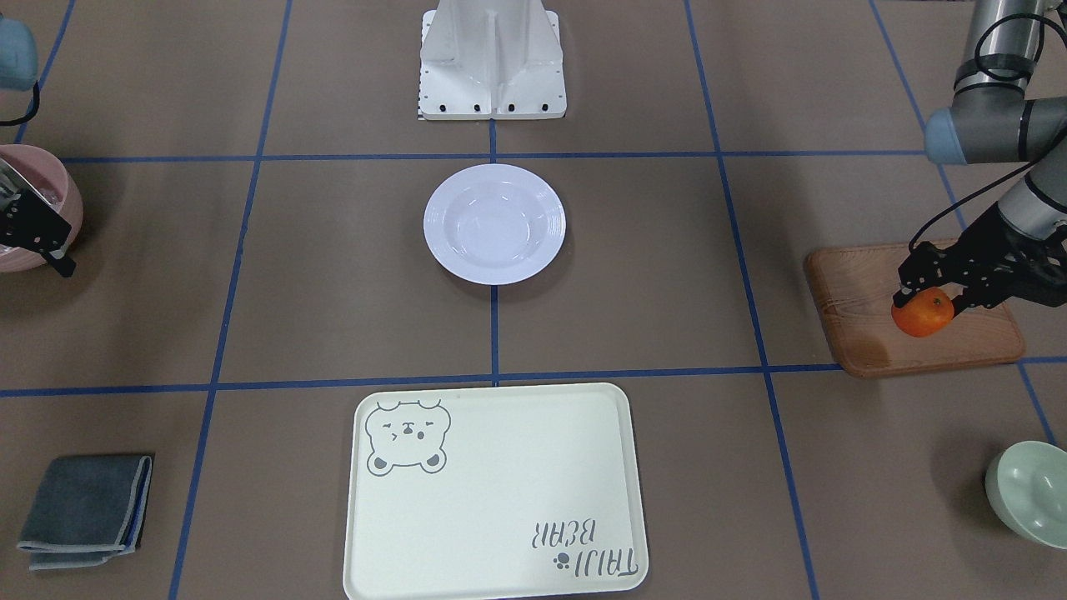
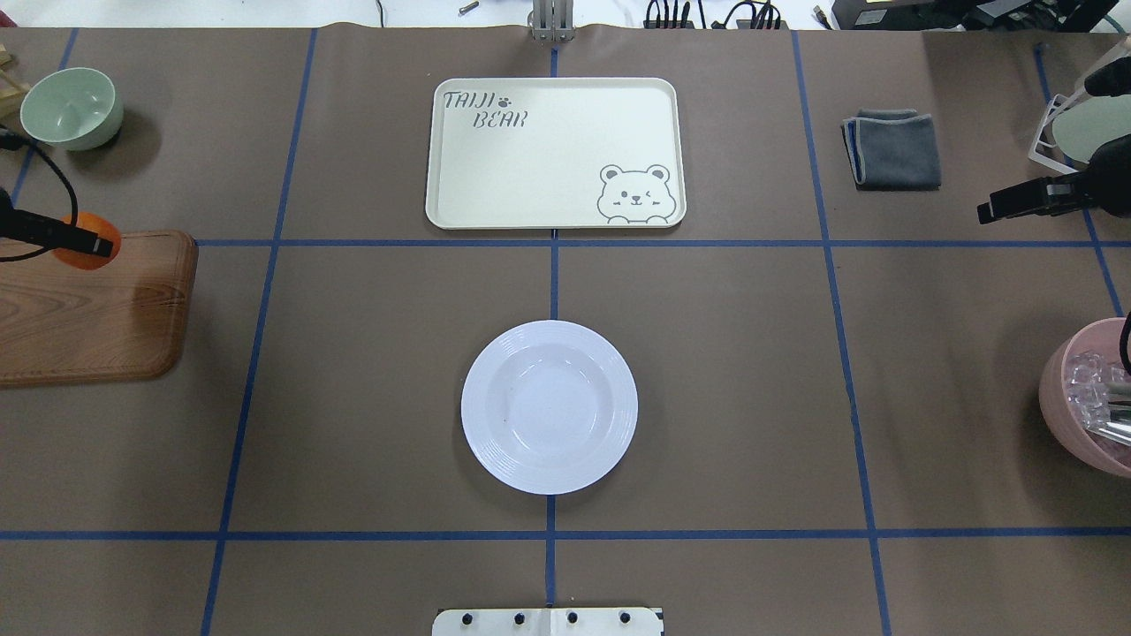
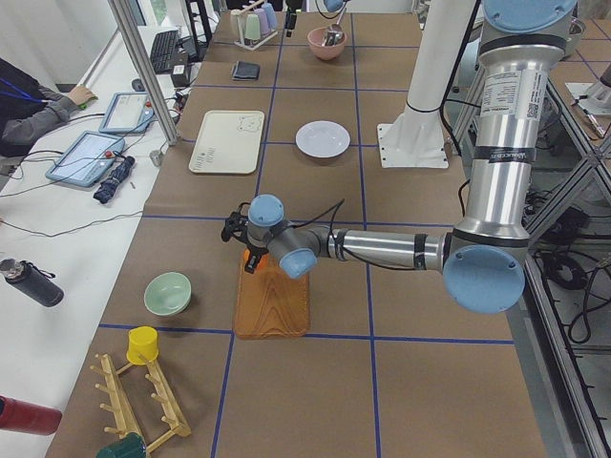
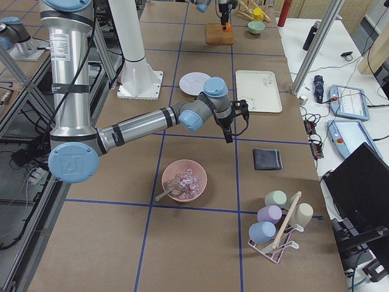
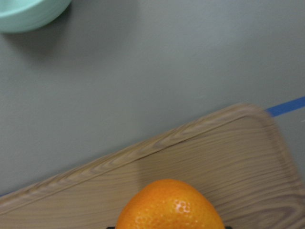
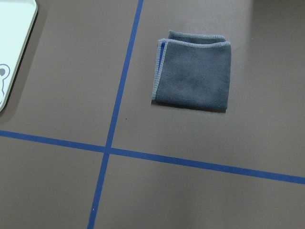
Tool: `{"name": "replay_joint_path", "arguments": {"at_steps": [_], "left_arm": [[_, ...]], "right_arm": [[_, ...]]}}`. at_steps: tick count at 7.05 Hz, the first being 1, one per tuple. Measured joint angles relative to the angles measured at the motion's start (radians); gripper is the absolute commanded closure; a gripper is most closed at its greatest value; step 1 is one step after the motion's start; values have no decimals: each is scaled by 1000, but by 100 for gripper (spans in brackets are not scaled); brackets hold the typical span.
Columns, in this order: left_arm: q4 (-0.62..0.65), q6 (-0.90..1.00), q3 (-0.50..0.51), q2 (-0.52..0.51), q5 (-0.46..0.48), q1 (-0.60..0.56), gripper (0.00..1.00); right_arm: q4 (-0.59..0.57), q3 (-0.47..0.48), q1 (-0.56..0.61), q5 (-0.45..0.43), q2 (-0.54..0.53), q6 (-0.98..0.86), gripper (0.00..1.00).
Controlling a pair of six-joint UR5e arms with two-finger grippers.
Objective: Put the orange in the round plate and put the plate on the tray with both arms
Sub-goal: 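Lower the left gripper onto the orange on the wooden board and grasp it, then carry the orange onto the white plate with the left gripper while the right arm advances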
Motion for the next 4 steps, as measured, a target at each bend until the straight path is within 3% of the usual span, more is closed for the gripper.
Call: {"name": "replay_joint_path", "arguments": {"at_steps": [2,4], "left_arm": [[205,-181,-198,-73,19,70,95],[451,-378,-294,-253,130,221,95]], "right_arm": [[16,0,-3,1,11,35,0],[50,0,-29,-5,46,150,0]]}}
